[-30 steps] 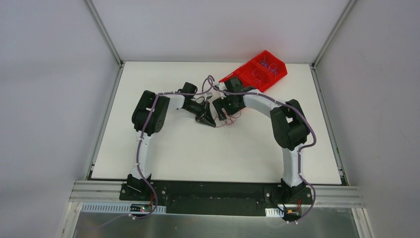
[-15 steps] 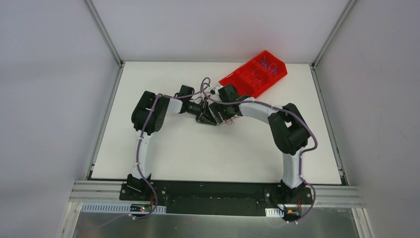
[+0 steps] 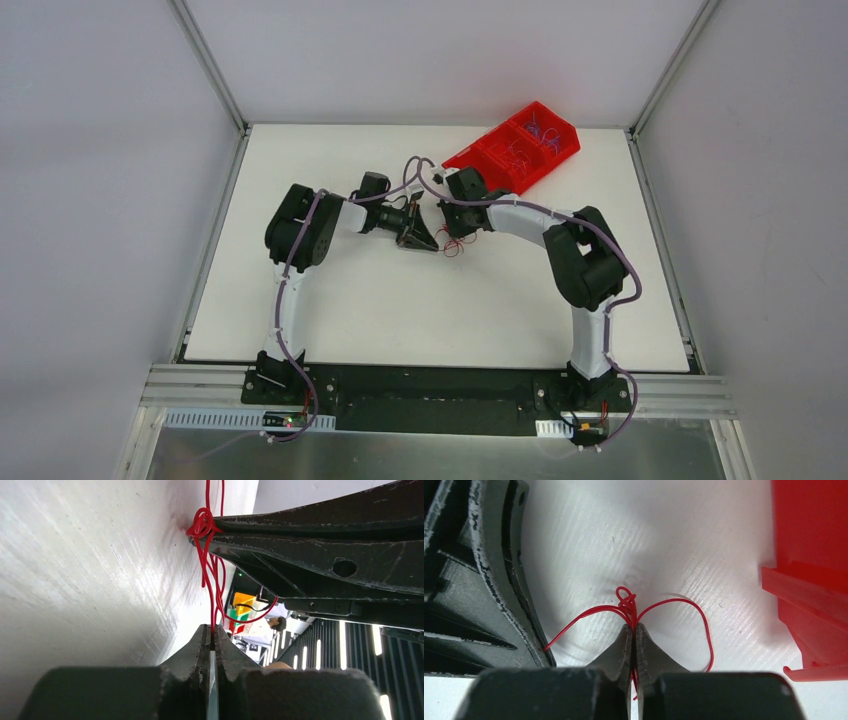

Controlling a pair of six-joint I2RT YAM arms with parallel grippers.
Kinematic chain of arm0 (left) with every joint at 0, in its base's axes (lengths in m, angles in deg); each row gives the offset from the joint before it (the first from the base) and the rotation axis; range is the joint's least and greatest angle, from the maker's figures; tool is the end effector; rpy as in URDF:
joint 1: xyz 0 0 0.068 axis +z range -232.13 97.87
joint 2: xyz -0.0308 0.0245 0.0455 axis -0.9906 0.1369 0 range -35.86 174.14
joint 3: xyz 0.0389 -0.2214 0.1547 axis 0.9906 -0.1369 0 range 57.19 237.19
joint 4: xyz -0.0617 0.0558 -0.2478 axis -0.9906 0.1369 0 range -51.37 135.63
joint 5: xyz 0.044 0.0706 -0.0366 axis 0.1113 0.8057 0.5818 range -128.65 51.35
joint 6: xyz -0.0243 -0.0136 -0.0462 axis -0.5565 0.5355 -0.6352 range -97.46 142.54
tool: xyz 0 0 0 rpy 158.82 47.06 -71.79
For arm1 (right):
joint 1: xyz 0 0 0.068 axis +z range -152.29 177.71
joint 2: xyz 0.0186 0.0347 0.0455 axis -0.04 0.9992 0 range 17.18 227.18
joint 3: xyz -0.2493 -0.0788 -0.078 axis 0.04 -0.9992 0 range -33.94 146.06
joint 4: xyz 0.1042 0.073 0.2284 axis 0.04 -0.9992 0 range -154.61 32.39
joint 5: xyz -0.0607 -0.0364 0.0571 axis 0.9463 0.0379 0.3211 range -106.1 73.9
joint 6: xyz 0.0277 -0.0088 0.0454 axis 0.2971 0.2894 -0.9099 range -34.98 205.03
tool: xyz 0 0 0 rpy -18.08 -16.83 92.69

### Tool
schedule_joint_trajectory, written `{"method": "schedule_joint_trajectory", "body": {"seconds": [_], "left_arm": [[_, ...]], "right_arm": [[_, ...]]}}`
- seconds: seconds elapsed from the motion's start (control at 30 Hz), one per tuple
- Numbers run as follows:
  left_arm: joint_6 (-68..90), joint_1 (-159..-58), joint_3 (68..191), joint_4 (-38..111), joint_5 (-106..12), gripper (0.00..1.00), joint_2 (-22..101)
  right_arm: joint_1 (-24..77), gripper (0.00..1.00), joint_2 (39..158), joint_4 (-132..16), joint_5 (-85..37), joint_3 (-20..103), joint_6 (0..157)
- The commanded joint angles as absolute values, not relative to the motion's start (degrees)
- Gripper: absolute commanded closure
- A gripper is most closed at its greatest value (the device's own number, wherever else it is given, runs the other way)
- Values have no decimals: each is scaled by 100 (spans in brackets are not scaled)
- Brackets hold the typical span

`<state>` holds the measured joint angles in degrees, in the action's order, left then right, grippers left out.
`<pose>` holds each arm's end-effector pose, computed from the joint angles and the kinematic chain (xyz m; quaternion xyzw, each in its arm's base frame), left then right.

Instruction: Untangle the cables

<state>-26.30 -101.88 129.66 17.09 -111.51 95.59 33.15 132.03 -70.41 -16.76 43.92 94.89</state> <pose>0.4021 -0.1806 0.0810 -0.0733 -0.7644 0.6406 0.0057 0.3530 0.2517 0.1699 -0.3635 0.8658 0.0814 0.3340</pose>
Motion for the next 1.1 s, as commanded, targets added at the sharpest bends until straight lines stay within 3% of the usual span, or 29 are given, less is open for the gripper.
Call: {"method": "schedule_joint_trajectory", "body": {"seconds": [0.0, 0.2, 0.4, 0.53, 0.8, 0.97, 1.07], "left_arm": [[-2624, -10085, 12736, 2109, -10646, 91, 9456], [-2063, -9800, 12326, 2453, -10187, 53, 8673], [-1569, -9343, 11892, 2623, -10050, 33, 7660], [-827, -9098, 11857, 3504, -9869, 30, 7277], [-809, -8956, 11872, 3729, -10003, 30, 7043], [-769, -8943, 11939, 3821, -9947, 29, 6894], [-761, -8935, 11977, 3980, -9913, 29, 6857]], "right_arm": [[3400, 100, 13277, -7759, -2049, 4183, 9402], [3247, 100, 12318, -7633, -2925, 4122, 9439], [2902, 100, 11637, -7929, -3343, 4399, 9157], [2504, 100, 11467, -8057, -3361, 4768, 8791], [1605, 100, 12161, -7299, -4298, 5486, 6772], [1489, 100, 12930, -7170, -3457, 6232, 6346], [1490, 100, 13385, -7486, -2289, 6750, 5976]]}}
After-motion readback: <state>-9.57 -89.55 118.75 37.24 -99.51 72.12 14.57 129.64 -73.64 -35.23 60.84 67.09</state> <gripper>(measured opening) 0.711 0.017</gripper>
